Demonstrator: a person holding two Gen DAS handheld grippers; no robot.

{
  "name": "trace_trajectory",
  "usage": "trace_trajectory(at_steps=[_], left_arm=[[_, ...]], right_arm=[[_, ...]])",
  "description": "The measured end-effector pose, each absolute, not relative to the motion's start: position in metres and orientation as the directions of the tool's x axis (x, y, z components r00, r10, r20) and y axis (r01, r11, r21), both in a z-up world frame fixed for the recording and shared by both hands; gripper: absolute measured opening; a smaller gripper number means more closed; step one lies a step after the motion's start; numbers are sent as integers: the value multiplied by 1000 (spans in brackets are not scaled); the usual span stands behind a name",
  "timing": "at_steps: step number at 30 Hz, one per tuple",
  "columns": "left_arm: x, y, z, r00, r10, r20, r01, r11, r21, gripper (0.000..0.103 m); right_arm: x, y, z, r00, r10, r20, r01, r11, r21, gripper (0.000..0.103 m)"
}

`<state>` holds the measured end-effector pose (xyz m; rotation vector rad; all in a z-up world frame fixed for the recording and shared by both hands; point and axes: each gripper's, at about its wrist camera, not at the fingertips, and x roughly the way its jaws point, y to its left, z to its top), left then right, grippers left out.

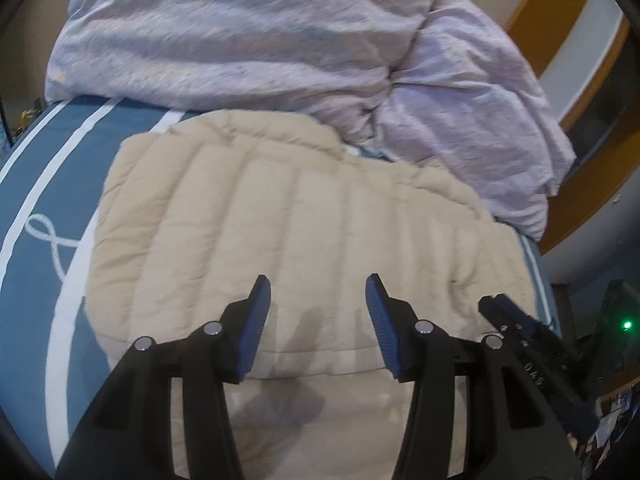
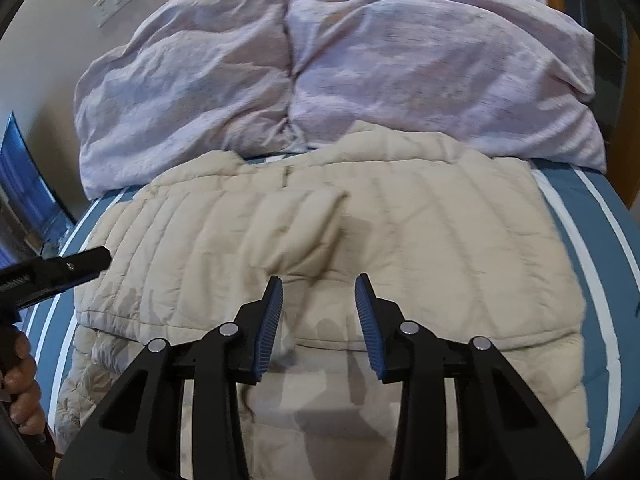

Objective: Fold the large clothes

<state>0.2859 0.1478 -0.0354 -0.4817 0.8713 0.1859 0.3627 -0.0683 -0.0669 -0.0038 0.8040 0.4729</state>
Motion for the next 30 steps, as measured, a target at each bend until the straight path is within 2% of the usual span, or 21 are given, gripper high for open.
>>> trace_trajectory(at_steps=[3,6,13,15,17,19,22,30], left_arm=[[287,152,-46,612,-10,-791,-366,883,-295,50],[288,159,-63,579,22,-815,-391,885,-253,50],[284,175,-85,573,14,-819,-400,878,-264,42],[279,176,-80,582,2,-813,-394,875,-280,46],[267,176,-72,602,-13,-799,-371,881,-294,51],[255,174,-65,614,-21,-789,-350,889,-296,57],[230,174,-55,626,-26,-779,-318,904,-285,59],[132,186,-53,635,-53,-771,-271,919,-286,59]], right_arm=[[372,-59,-83,575,360,-734,-386,911,144,38],[385,-56,-104,551,288,-783,-340,935,105,32],[388,-51,-107,561,242,-791,-342,939,45,32],[386,-55,-102,553,268,-789,-353,933,70,39],[382,-68,-93,542,326,-775,-356,924,140,62],[376,-80,-84,545,368,-753,-361,914,186,71],[365,-95,-72,538,392,-746,-387,901,194,72],[314,-159,-69,509,356,-784,-460,882,102,75]])
